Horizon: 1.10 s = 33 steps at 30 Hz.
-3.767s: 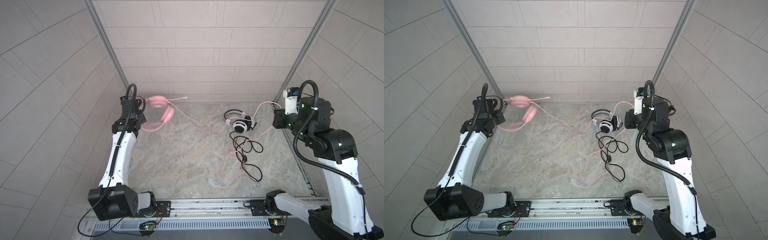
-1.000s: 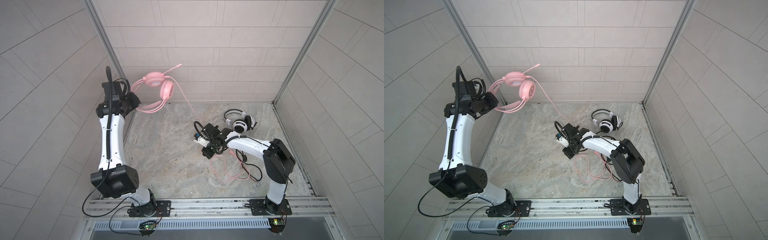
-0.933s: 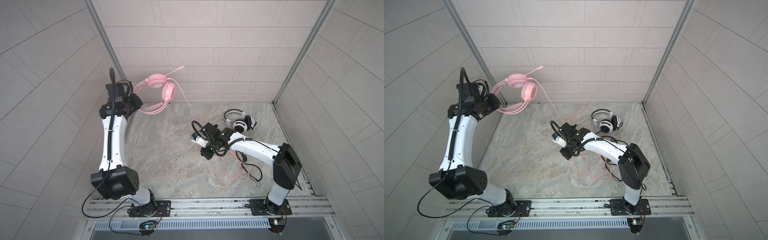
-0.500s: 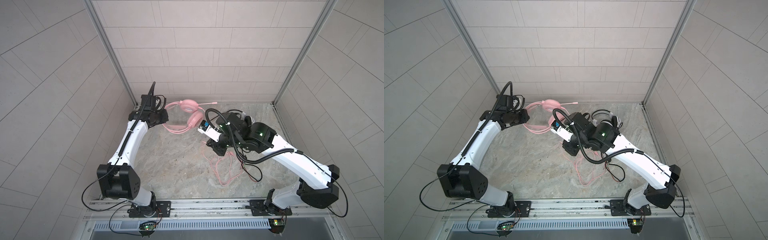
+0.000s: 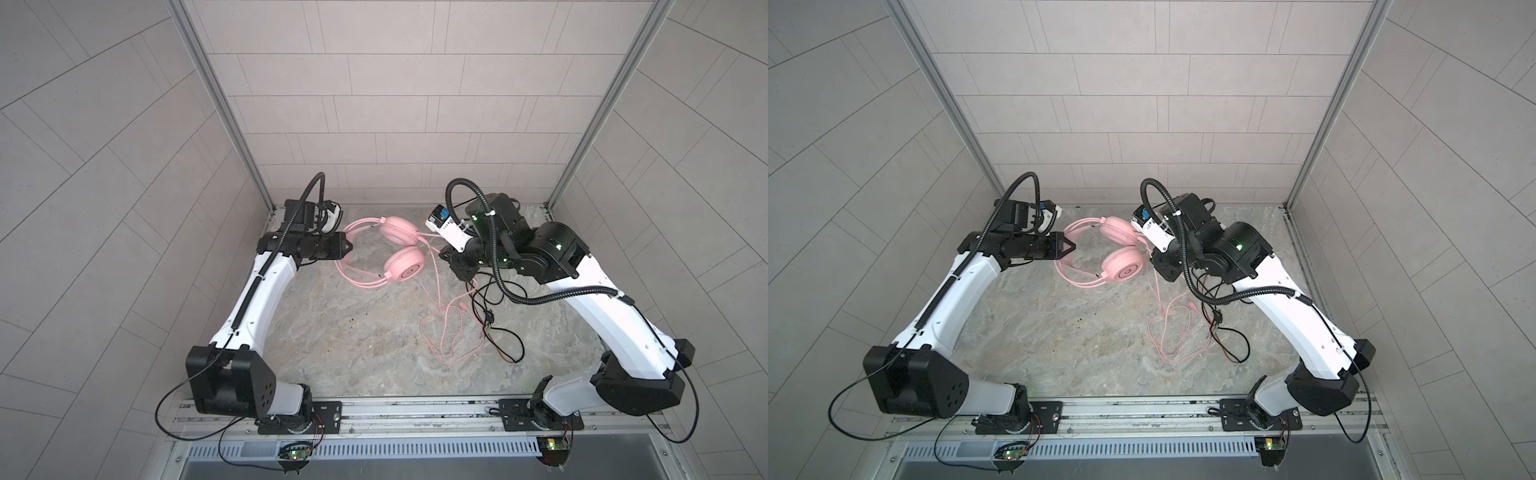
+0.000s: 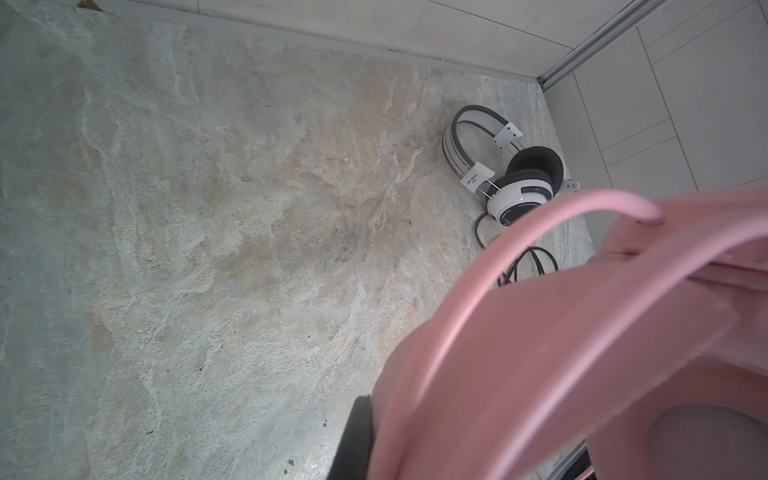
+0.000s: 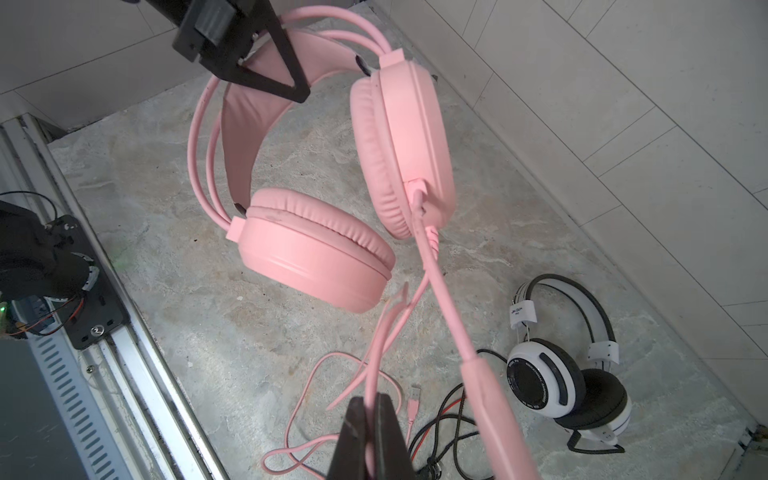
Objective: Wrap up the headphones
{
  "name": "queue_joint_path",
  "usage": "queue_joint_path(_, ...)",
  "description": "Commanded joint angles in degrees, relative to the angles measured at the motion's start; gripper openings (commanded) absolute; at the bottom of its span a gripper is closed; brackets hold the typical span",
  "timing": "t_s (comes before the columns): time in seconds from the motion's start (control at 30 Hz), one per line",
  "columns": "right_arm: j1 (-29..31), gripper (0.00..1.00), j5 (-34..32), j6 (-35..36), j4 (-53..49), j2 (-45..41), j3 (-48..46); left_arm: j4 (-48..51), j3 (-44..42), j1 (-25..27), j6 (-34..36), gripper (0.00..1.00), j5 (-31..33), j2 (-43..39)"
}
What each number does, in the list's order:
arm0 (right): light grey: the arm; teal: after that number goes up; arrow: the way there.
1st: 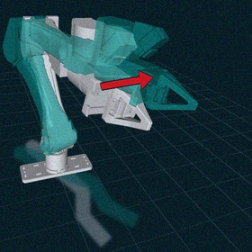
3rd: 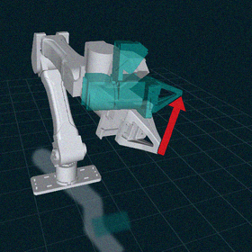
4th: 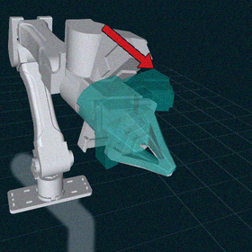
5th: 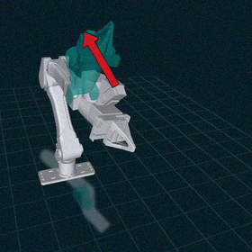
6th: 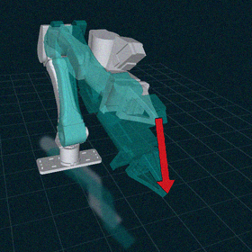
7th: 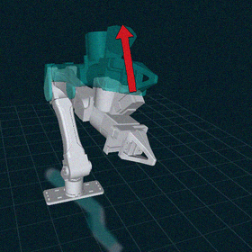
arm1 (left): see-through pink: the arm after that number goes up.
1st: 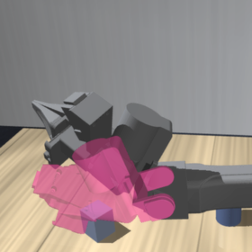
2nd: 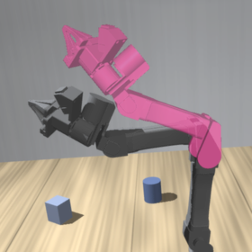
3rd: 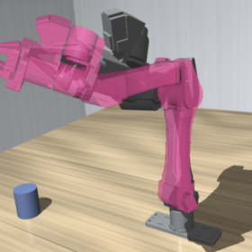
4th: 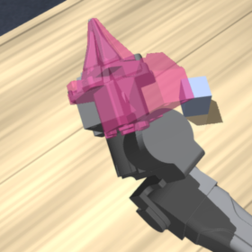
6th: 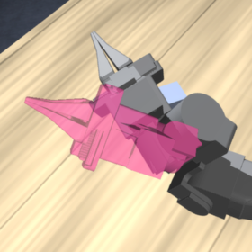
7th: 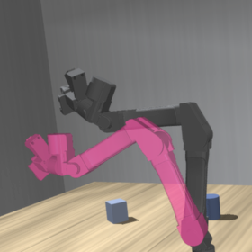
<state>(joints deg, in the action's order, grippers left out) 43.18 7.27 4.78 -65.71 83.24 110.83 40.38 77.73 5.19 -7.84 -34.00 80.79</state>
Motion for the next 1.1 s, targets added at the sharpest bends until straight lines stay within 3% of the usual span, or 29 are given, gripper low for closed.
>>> queue_joint_path(0.0,0.24,0.00,5.33,3.39,-2.42,-0.33,2.07,0.40,2.29,2.11,2.06,0.00,-6.40,0.19)
queue_joint_path(0.23,0.11,0.00,12.91,4.92,-2.31,-2.19,4.49,5.25,3.48,4.44,3.66,0.00,3.05,2.07)
queue_joint_path(0.33,0.15,0.00,19.55,5.21,-4.21,-0.82,7.11,5.83,3.56,4.42,3.62,0.00,3.31,2.83)
queue_joint_path(0.4,0.11,0.00,17.68,4.91,-4.66,-0.25,8.09,5.98,3.56,4.73,4.98,0.00,0.10,2.81)
queue_joint_path(0.5,-2.13,0.00,8.52,3.85,-2.28,-1.23,6.93,6.44,2.98,5.70,7.34,0.00,-0.05,1.70)
queue_joint_path(0.7,-14.02,0.00,10.53,-1.36,7.39,-4.27,1.23,6.68,0.65,6.07,11.09,0.00,-1.99,-1.19)
queue_joint_path(0.77,-18.34,0.00,13.51,-3.74,11.91,-4.78,-1.74,5.84,-0.56,6.38,12.52,0.00,-4.94,-2.46)
queue_joint_path(0.87,-23.41,0.00,23.15,-6.24,17.98,-3.58,-5.11,5.05,-1.51,7.90,14.25,0.00,-8.98,-3.60)
queue_joint_path(1.07,-24.55,0.00,33.76,-8.99,24.62,2.31,-6.20,6.62,-0.26,10.72,15.40,0.00,-13.48,-2.09)
